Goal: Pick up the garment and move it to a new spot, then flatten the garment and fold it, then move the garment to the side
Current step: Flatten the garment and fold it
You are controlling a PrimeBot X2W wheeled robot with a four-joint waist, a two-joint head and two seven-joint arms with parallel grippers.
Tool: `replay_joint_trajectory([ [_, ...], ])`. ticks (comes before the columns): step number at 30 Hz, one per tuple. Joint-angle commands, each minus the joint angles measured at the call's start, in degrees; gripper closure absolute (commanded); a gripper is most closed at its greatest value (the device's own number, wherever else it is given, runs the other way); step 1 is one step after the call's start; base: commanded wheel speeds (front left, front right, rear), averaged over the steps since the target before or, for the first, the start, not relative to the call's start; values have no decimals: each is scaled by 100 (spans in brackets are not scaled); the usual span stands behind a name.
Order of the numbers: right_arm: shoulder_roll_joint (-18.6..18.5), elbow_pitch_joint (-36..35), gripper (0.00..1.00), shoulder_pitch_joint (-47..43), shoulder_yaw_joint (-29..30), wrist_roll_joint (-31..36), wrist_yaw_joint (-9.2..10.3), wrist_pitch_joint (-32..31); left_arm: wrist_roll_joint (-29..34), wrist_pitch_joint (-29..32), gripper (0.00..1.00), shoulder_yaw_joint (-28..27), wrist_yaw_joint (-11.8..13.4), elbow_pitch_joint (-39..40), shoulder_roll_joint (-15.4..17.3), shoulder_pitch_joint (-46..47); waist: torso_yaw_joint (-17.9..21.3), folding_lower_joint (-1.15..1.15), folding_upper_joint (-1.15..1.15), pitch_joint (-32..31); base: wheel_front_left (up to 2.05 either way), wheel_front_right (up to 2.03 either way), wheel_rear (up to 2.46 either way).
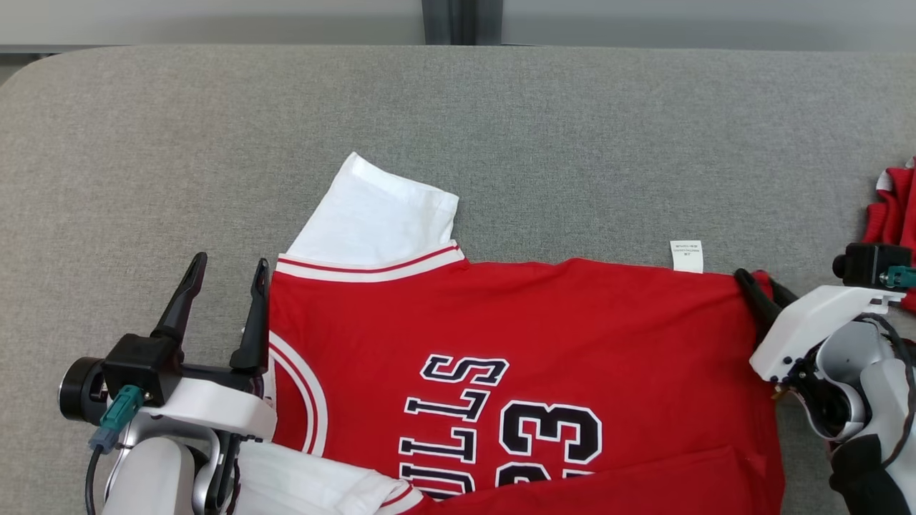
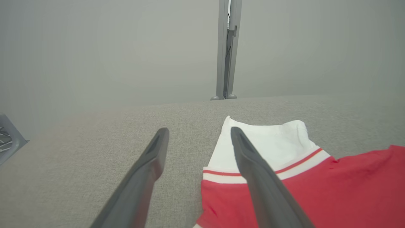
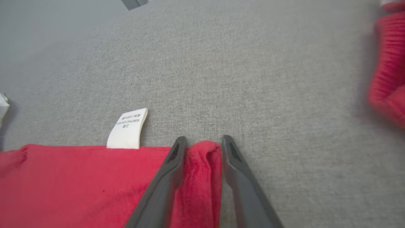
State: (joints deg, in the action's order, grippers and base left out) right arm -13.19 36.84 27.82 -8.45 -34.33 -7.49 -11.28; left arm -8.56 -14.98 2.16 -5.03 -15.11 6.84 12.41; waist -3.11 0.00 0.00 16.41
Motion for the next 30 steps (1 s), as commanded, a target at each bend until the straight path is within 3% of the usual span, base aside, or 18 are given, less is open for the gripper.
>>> replay_joint_trajectory([
  [1, 15, 24, 100, -51, -99, -22, 1, 4, 58, -25, 0, -9, -40, -40, 58, 132, 20, 0, 0, 14, 0, 0, 0],
  [7, -55, -39, 100, 14, -328, -38, 1, 132, 263, 140, 0, 272, -87, -425, 212, 456, 83, 0, 0, 85, 0, 0, 0],
  [15, 88, -135, 100, 193, -688, -163, 1, 245, -273, 1365, 0, 810, -246, -742, 648, 1480, 368, 0, 0, 266, 0, 0, 0],
  [24, 240, 65, 100, 545, -1110, -237, 2, 312, -1730, 2871, 0, 2001, -243, -865, 1512, 2610, 737, 0, 0, 588, 0, 0, 0],
  [27, 322, 146, 100, 709, -1230, -301, 3, 322, -2196, 3412, 0, 2436, -244, -858, 1934, 2959, 852, 0, 0, 710, 0, 0, 0],
  [30, 388, 194, 100, 847, -1359, -379, 3, 340, -2728, 3832, 0, 2620, -244, -947, 2174, 3288, 936, 0, 0, 822, 0, 0, 0],
])
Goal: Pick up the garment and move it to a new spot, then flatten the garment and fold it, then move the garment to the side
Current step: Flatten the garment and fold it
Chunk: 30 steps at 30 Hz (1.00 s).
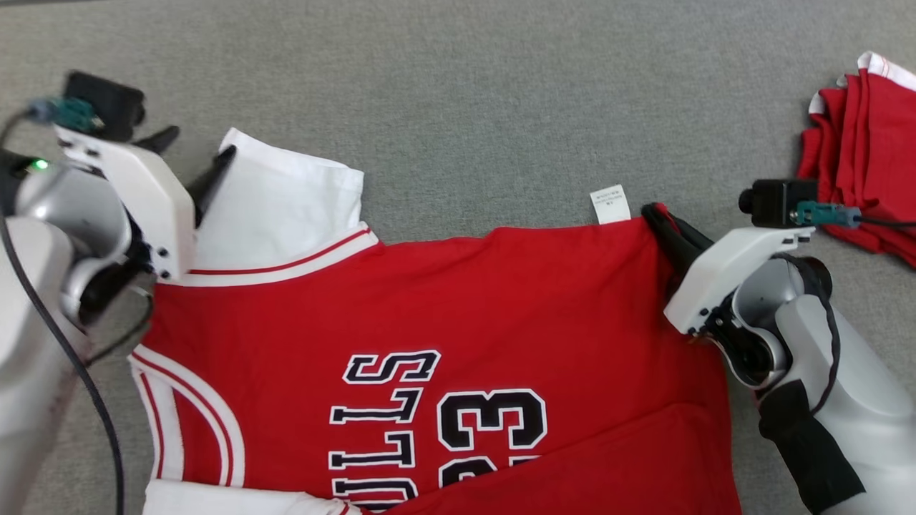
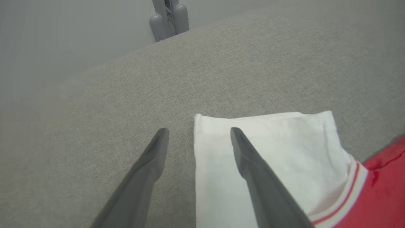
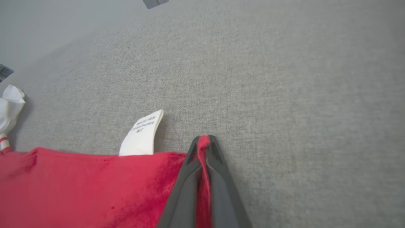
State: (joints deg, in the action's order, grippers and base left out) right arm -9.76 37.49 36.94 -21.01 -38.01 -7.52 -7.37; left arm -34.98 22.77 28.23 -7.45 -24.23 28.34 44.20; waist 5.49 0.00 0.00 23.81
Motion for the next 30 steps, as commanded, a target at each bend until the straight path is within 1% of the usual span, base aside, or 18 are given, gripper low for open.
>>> replay_joint_trajectory([
  [1, 49, 149, 100, -31, -158, -26, 6, -49, -237, 172, 0, 68, -2, -57, 86, 208, 100, 0, 0, 115, 0, 0, 0],
  [4, 61, 234, 100, 54, -278, -108, 20, 1, -431, 303, 0, 237, -3, -135, 286, 464, 160, 0, 0, 183, 0, 0, 0],
  [6, 72, 285, 100, 104, -347, -175, 20, 30, -600, 409, 0, 340, -3, -207, 327, 560, 192, 0, 0, 229, 0, 0, 0],
  [10, 70, 365, 100, 160, -521, -290, 20, 48, -748, 566, 0, 572, -2, -359, 455, 790, 231, 0, 0, 275, 0, 0, 0],
  [19, 3, 535, 100, 313, -791, -496, 28, 119, -1242, 901, 0, 960, -2, -646, 628, 1200, 312, 0, 0, 385, 0, 0, 0],
  [30, 9, 692, 100, 390, -1039, -703, 33, 205, -1778, 1125, 0, 1398, -2, -709, 746, 1423, 407, 0, 0, 488, 0, 0, 0],
])
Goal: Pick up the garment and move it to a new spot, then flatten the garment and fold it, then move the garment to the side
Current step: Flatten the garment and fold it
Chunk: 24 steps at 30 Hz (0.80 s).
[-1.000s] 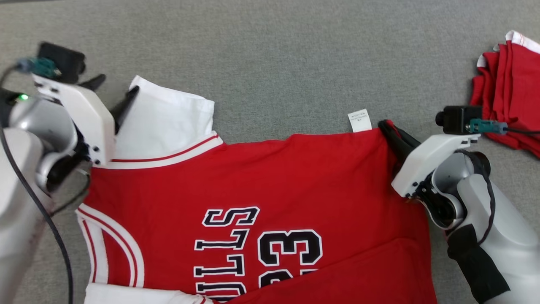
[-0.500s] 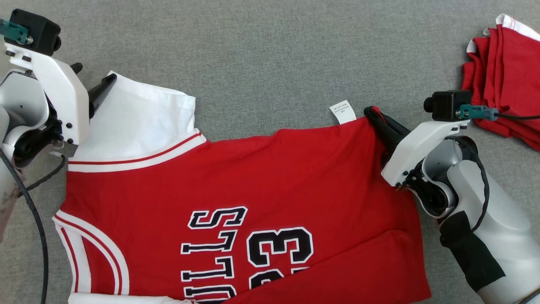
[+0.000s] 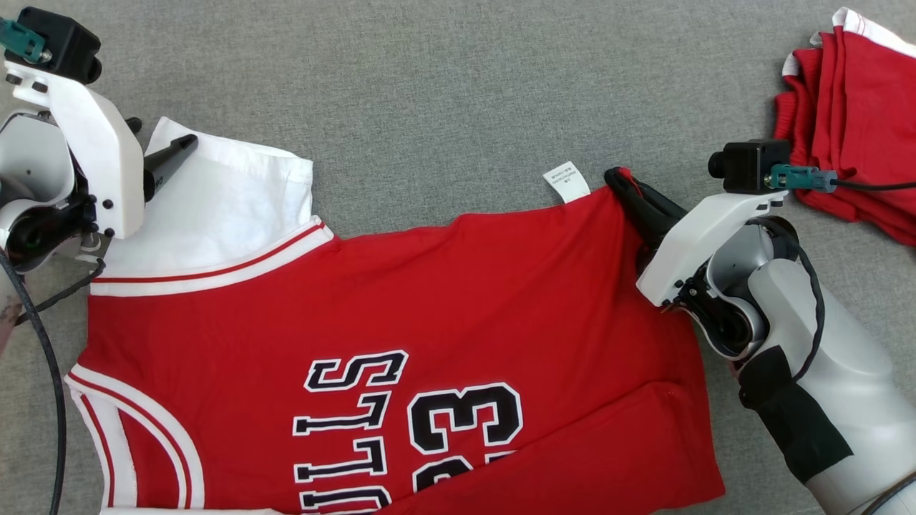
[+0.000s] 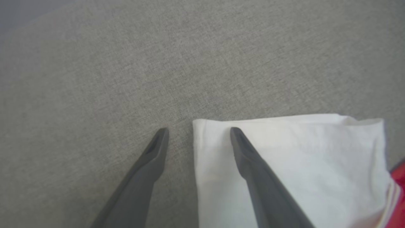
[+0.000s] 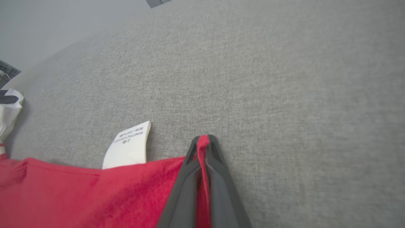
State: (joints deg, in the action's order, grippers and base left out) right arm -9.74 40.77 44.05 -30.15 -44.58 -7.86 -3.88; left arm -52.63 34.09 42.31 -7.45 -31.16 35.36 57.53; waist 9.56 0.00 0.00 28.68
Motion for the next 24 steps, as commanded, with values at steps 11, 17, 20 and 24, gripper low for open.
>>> replay_joint_trajectory([
  [11, -27, 483, 100, -280, -342, -262, 75, -62, -405, -71, 93, 106, -3, -370, -101, 159, 18, 0, 0, 21, 0, 0, 0],
  [17, -68, 537, 100, -263, -436, -362, 75, -10, -618, -86, 100, 188, -3, -370, -50, 200, -13, 0, 0, -2, 0, 0, 0],
  [20, -82, 567, 100, -254, -479, -418, 75, 27, -675, -189, 100, 203, -3, -347, -35, 199, -43, 0, 0, -33, 0, 0, 0],
  [24, -118, 581, 100, -284, -524, -466, 75, 114, -750, -467, 100, 233, -3, -246, -30, 167, -104, 0, 0, -112, 0, 0, 0],
])
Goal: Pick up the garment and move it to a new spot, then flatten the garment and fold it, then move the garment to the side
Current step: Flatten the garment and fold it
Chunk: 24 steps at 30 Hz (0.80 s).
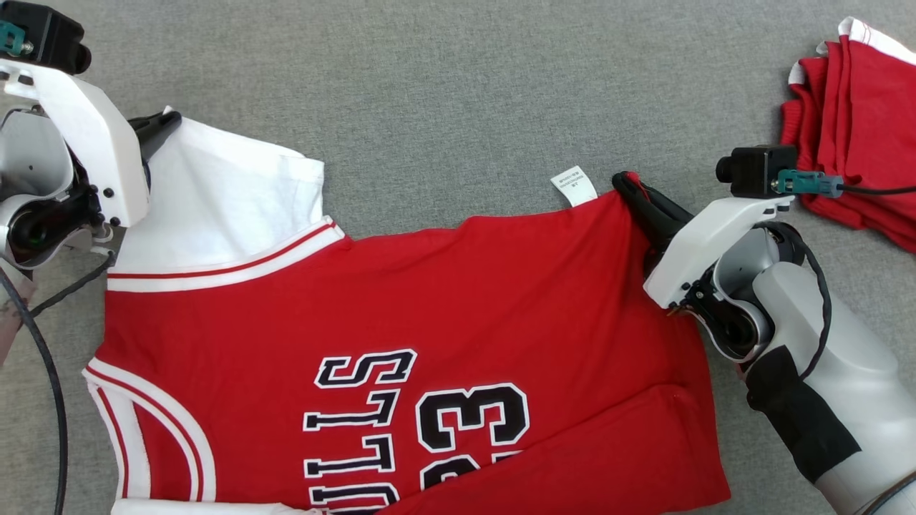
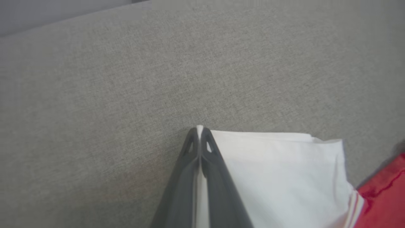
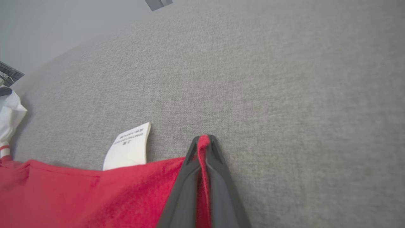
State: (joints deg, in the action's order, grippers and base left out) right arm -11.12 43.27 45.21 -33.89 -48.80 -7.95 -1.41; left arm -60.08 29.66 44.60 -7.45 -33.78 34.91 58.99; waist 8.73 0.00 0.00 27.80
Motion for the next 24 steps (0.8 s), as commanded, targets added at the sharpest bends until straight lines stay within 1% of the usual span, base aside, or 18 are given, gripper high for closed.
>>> replay_joint_trajectory([
  [1, 5, 333, 100, -421, -158, -54, 84, -109, -26, -101, 100, 35, -3, 70, 19, -9, -43, 0, 0, -53, 0, 0, 0],
  [9, -246, 364, 100, -602, -144, -122, 74, 304, -250, -822, 100, 244, -3, 550, 184, -336, -289, 0, 0, -364, 0, 0, 0],
  [10, -246, 364, 100, -602, -144, -122, 74, 304, -250, -822, 100, 244, -3, 550, 184, -336, -289, 0, 0, -364, 0, 0, 0],
  [17, -482, 389, 100, -811, -103, -134, 73, 567, -426, -1315, 100, 371, -3, 1006, 385, -703, -509, 0, 0, -681, 0, 0, 0],
  [24, -769, 245, 100, -1053, -82, -76, 64, 743, -553, -1721, 100, 478, -3, 1422, 579, -1123, -705, 0, 0, -1011, 0, 0, 0],
])
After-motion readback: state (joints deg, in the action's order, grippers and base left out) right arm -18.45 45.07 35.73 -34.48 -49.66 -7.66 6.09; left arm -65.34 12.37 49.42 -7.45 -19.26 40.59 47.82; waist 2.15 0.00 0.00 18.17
